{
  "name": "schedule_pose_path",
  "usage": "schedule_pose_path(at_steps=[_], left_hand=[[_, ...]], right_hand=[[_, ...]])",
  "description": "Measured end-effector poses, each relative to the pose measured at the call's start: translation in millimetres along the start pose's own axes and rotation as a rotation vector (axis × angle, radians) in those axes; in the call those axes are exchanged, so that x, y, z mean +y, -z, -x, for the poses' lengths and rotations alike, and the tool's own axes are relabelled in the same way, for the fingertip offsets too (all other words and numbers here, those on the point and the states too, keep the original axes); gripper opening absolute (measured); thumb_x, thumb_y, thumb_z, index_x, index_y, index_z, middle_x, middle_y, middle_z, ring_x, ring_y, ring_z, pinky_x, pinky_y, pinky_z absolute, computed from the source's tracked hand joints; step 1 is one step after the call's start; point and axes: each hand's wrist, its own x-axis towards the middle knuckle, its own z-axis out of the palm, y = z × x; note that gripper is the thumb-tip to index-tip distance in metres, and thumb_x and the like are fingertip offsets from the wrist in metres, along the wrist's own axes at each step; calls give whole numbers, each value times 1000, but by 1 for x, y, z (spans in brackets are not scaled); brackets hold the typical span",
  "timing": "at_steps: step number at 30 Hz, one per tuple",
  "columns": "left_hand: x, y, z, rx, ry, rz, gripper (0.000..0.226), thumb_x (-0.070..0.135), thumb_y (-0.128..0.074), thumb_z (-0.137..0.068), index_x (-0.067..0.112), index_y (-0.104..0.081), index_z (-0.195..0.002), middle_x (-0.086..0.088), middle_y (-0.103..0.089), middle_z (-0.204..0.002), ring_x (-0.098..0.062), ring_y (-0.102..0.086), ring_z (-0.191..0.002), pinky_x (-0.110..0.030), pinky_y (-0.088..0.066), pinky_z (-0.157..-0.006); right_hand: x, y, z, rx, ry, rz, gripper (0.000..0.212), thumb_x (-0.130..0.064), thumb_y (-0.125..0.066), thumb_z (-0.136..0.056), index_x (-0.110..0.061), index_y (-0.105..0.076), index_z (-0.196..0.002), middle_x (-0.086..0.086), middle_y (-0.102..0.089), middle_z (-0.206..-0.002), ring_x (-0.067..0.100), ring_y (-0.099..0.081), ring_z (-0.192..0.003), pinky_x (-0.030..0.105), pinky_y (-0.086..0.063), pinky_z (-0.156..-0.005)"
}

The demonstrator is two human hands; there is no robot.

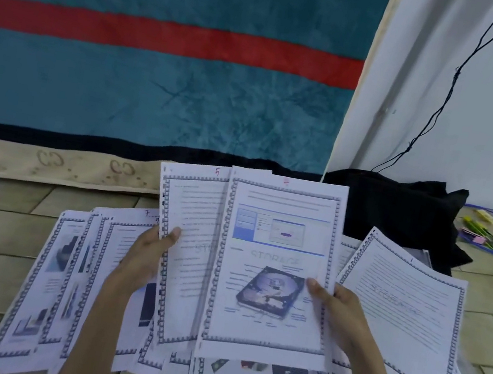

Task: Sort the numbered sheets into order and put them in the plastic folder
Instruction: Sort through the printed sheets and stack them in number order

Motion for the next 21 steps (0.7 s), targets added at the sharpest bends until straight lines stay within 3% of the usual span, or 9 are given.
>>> schedule_pose_path(at_steps=[4,9,13,15,17,19,21], left_hand=[[0,-5,3,-57,22,70,21,22,-48,-93,28,-61,-109,10,-70,-104,-19,-59,-110,-45,-45,-98],[2,-5,6,-69,50,131,23,26,-42,-96,23,-62,-107,6,-74,-93,-12,-69,-89,-29,-59,-67],[7,-10,8,-56,73,133,30,39,-41,-93,22,-65,-102,1,-73,-98,-16,-69,-91,-31,-59,-73],[6,-13,9,-15,9,49,18,24,-54,-90,19,-63,-104,1,-69,-104,-17,-66,-96,-33,-56,-82],[4,-14,9,18,-28,-8,23,9,-60,-88,17,-60,-109,4,-66,-102,-19,-61,-101,-36,-48,-91],[2,-14,8,29,-29,-30,26,5,-59,-88,15,-59,-113,3,-65,-101,-21,-58,-103,-36,-45,-93],[0,-14,3,17,-20,-41,29,6,-58,-89,13,-58,-117,-3,-64,-106,-21,-58,-100,-35,-45,-91]], right_hand=[[-4,-33,-3,-99,3,-15,23,-22,-66,-85,-9,-67,-104,7,-74,-98,19,-72,-85,27,-58,-67],[3,-48,-5,-112,-10,29,40,-11,-75,-77,-6,-57,-113,5,-73,-100,20,-71,-88,37,-57,-80],[2,-51,-4,-113,1,17,52,-1,-77,-72,-17,-51,-113,7,-74,-97,22,-72,-85,42,-58,-79],[2,-52,-3,-139,11,23,57,-1,-78,-71,-25,-50,-115,5,-74,-98,20,-72,-86,40,-58,-77],[-1,-52,0,-158,22,45,50,-3,-77,-72,-18,-56,-116,5,-74,-99,17,-72,-86,36,-58,-77],[-9,-47,6,-140,82,115,33,-11,-74,-78,-15,-63,-110,2,-74,-97,13,-71,-85,28,-55,-76],[-18,-30,8,36,161,237,23,-17,-68,-85,-16,-65,-107,-1,-72,-96,12,-68,-83,20,-48,-75]])
